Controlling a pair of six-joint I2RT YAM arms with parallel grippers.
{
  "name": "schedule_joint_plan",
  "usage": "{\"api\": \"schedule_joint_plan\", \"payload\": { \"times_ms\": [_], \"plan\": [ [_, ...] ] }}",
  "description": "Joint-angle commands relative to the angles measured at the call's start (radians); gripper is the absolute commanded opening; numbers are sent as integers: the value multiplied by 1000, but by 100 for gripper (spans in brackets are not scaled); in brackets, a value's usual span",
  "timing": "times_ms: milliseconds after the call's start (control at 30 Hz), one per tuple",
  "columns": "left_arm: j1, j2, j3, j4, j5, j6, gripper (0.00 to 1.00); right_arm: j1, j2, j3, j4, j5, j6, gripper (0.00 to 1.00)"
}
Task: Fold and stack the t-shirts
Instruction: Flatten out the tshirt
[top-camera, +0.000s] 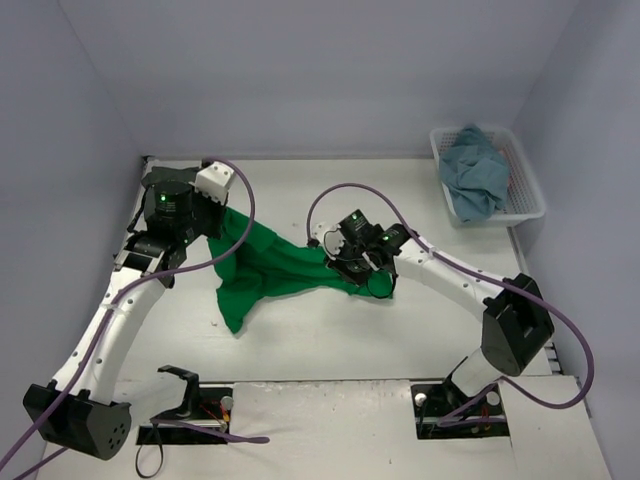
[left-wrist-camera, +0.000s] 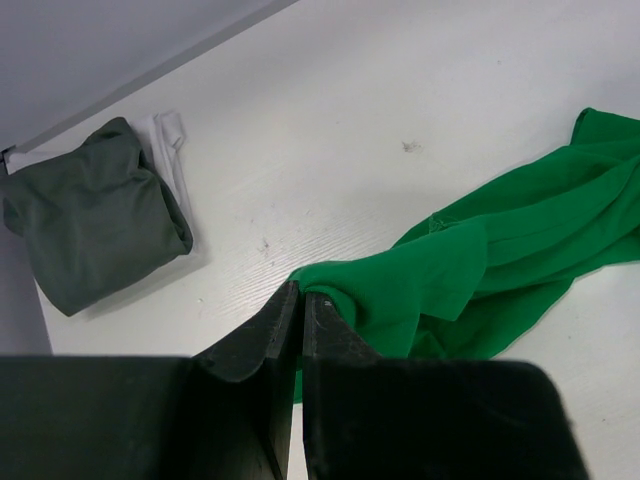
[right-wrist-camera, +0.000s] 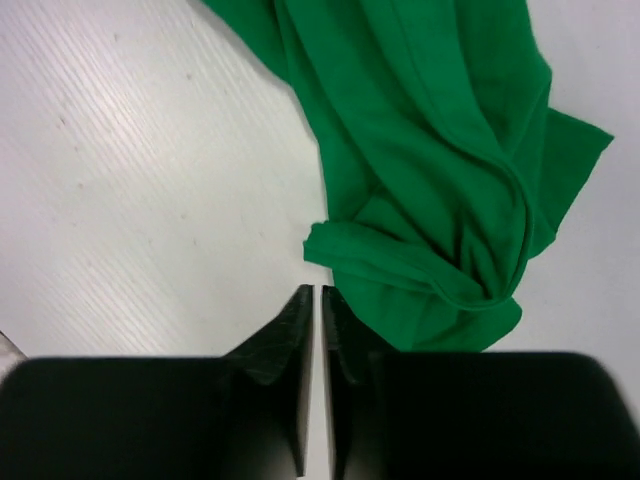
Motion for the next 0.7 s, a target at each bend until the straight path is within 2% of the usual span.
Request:
{"api": "schedule_joint_plan", "payload": {
  "times_ms": [0,100,167,200,267,400,467,500,533,567,667],
  "plan": [
    [-5,-30,21,58,-16,5,0,33,24,61,7,57,55,11],
    [-5,-38,13,55,-27,9,0,47,41,37,45,86,15,23],
    [-5,-45,1,58,-35,13,0,27,89,104,16,88,100,18],
    [-5,-48,-5,58,-38,14,0,19,127,124,9,94,125,7],
    [-3,-56,-10,59,-42,16,0,20,158,165,4,176,196,0],
    [-3,-68,-13,58,-50,19,0,43,218,211,4,360,277,2],
    [-3,-71,-10,53,-56,22,0,42,215,219,12,370,331,3],
    [-3,-71,-10,52,-59,23,0,43,203,216,18,412,345,8],
    [-3,-76,-10,50,-64,26,0,42,198,218,22,439,369,8],
    [-3,-76,-10,47,-67,26,0,39,180,216,22,457,379,6],
    [-3,-78,-13,47,-74,29,0,24,118,201,19,399,412,12]
  ]
}}
